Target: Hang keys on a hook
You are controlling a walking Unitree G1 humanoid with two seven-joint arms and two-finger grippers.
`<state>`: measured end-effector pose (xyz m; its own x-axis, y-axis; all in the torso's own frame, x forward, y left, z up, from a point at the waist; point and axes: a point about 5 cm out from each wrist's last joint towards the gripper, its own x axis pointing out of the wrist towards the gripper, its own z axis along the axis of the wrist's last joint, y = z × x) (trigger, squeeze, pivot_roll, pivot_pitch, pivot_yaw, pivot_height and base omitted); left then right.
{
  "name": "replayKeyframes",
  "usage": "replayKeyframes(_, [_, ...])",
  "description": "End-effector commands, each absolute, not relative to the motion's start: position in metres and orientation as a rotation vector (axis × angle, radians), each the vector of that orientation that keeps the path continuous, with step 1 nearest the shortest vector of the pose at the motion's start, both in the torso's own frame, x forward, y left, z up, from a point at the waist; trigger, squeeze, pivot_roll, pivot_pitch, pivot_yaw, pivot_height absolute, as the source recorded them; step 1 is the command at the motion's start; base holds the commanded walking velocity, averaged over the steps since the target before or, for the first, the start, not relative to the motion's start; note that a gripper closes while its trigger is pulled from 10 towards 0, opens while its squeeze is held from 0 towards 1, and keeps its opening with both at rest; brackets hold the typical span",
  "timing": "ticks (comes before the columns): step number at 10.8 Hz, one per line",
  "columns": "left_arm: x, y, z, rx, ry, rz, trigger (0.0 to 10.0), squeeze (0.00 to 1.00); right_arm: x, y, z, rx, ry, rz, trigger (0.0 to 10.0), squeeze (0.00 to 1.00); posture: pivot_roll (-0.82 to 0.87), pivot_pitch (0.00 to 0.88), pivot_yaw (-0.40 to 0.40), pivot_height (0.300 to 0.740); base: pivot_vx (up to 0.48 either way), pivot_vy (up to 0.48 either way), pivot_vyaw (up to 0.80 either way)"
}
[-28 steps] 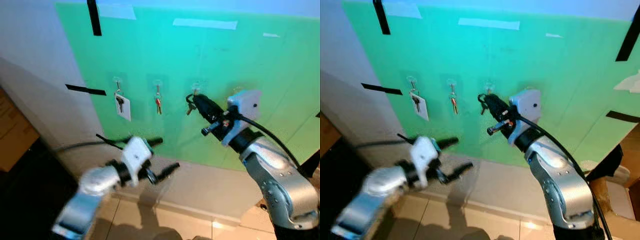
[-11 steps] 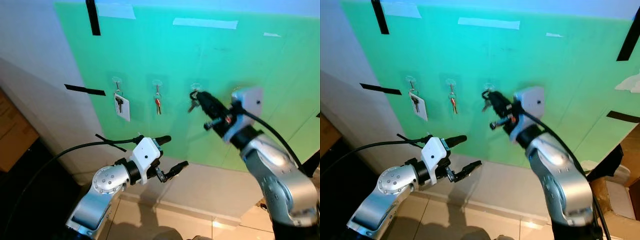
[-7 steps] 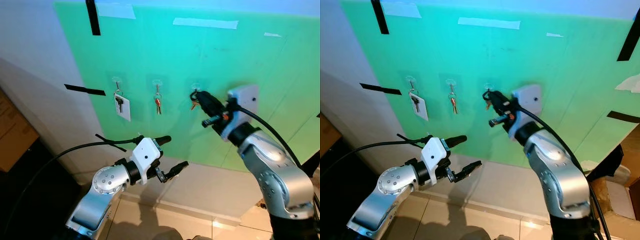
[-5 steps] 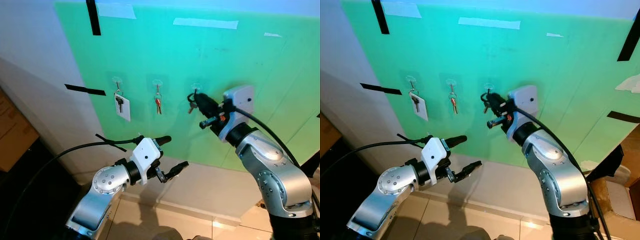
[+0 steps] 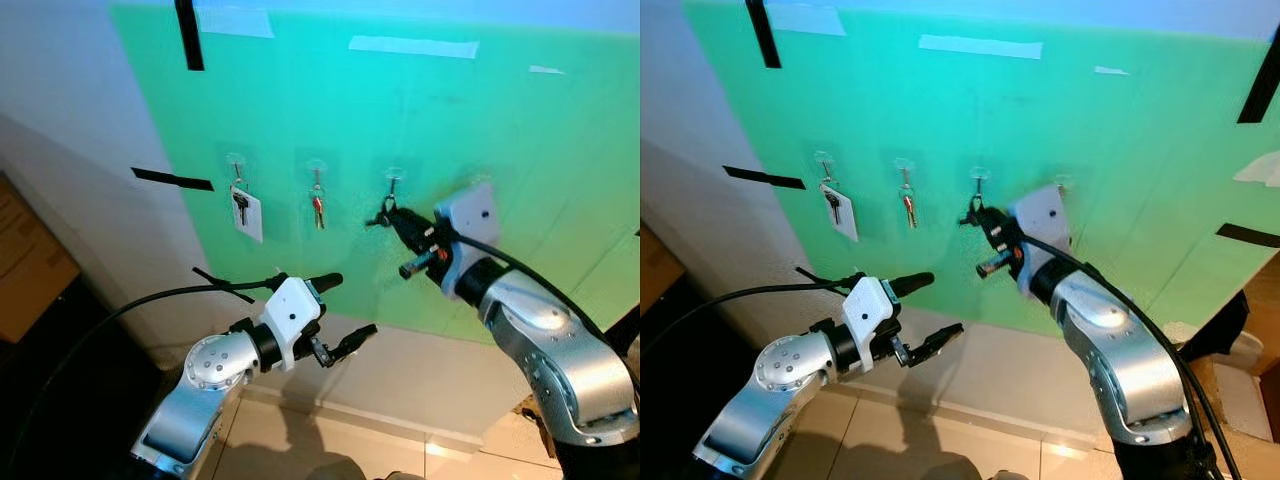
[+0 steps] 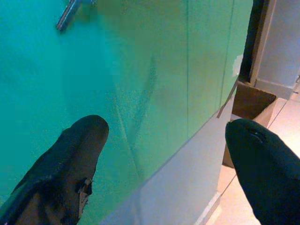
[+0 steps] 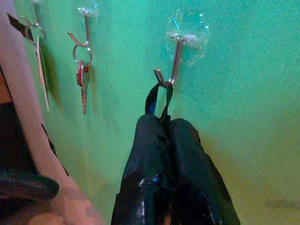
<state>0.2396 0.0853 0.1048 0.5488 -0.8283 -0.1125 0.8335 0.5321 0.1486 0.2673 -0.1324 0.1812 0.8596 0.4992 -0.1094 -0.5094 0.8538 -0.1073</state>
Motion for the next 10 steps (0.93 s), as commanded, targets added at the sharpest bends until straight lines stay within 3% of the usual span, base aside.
replayKeyframes(1, [0.239,0.085,0.105,0.194,0.022,-0.995,10.0,0.0,0.265,-0.131,0.182,-0.111,0.08,0.54,10.0,0.0,-0.07,0.0,0.042,0.74,0.0,0.0,0.0])
replayKeyframes(2, [0.239,0.084,0.106,0.182,0.012,-0.991,10.0,0.0,0.265,-0.131,0.184,-0.091,0.072,0.538,10.0,0.0,-0.07,0.0,0.043,0.74,0.0,0.0,0.0])
replayKeyframes(3, [0.24,0.098,0.122,0.18,-0.013,-0.986,10.0,0.0,0.265,-0.131,0.186,-0.077,0.06,0.531,10.0,1.0,-0.07,0.0,0.044,0.74,0.0,0.0,0.0])
replayKeyframes(4, [0.241,0.11,0.137,0.175,-0.038,-0.979,10.0,0.0,0.265,-0.135,0.189,-0.074,0.039,0.52,10.0,1.0,-0.07,0.0,0.043,0.74,0.0,0.0,0.0])
replayKeyframes(6, [0.241,0.114,0.142,0.167,-0.047,-0.973,10.0,0.0,0.259,-0.142,0.196,0.032,-0.01,0.534,10.0,1.0,-0.07,0.002,0.043,0.74,0.0,0.0,0.0])
replayKeyframes(10, [0.239,0.116,0.142,0.157,-0.015,-0.951,10.0,0.0,0.234,-0.154,0.194,0.068,-0.045,0.553,10.0,1.0,-0.08,0.009,0.043,0.74,0.0,0.0,0.0])
